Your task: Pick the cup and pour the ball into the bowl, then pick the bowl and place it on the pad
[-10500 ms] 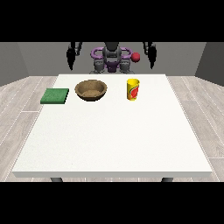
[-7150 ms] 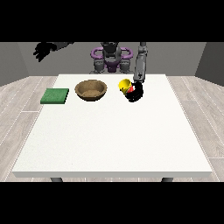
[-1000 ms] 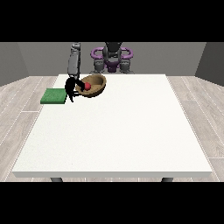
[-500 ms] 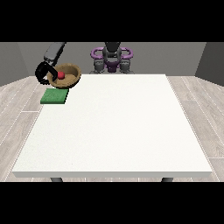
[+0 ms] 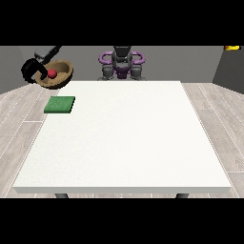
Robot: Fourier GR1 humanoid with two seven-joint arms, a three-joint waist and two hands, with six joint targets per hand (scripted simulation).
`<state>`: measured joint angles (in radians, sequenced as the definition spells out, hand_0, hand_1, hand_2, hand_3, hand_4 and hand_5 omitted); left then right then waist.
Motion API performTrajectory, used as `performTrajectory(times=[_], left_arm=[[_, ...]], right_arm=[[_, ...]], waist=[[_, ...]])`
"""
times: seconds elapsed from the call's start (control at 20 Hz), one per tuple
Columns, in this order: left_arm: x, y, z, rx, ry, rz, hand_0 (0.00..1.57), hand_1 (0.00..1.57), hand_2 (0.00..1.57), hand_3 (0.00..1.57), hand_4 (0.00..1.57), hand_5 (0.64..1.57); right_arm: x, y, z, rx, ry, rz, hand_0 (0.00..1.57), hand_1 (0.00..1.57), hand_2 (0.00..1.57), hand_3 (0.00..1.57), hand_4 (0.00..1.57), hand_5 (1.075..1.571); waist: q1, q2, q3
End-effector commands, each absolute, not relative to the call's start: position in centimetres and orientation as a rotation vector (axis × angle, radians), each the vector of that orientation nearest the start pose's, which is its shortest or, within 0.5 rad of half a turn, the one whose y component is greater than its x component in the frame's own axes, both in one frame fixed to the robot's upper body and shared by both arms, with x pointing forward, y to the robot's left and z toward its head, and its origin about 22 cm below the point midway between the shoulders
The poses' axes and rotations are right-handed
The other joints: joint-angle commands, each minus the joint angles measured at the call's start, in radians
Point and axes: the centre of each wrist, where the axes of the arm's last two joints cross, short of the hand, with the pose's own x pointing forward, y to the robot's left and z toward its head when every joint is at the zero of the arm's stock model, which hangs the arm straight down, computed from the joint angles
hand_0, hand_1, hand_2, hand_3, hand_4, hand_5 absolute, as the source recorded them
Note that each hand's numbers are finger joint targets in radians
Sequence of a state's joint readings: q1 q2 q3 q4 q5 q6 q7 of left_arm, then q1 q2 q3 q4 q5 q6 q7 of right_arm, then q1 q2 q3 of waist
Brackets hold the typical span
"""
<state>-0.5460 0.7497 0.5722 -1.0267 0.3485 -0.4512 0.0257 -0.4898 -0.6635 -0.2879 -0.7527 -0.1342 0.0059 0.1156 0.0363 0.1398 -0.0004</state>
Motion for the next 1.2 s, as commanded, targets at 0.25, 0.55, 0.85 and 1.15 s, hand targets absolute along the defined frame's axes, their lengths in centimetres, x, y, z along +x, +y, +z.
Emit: performTrajectory(times=[0.25, 0.55, 0.85, 1.15], left_arm=[[29.8, 51.4, 20.6, 0.212, -1.951, -0.006, 0.00, 0.00, 0.00, 0.00, 1.21, 1.553], [31.2, 49.0, 20.7, 0.206, -1.946, -0.034, 0.00, 0.00, 0.00, 0.00, 1.21, 1.555], [29.9, 50.2, 21.7, 0.218, -1.946, -0.043, 0.00, 0.00, 0.00, 0.00, 1.19, 1.561], [29.9, 50.1, 21.8, 0.209, -1.918, -0.033, 0.00, 0.00, 0.00, 0.00, 1.20, 1.560]], right_arm=[[33.7, -46.2, 8.0, -0.485, -1.339, -0.228, 1.57, 1.57, 1.57, 0.45, 1.07, 1.566], [34.2, -43.4, 3.9, -0.455, -1.310, -0.260, 1.57, 1.57, 1.57, 0.54, 1.02, 1.571], [32.0, -47.2, 3.8, -0.449, -1.264, -0.404, 1.57, 1.57, 1.57, 0.88, 0.71, 1.571], [31.7, -49.0, 5.8, -0.570, -1.251, -0.416, 1.55, 1.55, 1.51, 0.93, 0.00, 1.554]], waist=[[0.016, 0.124, 0.0002], [0.031, 0.116, 0.0012], [0.039, 0.099, 0.0014], [0.031, 0.069, 0.0014]])
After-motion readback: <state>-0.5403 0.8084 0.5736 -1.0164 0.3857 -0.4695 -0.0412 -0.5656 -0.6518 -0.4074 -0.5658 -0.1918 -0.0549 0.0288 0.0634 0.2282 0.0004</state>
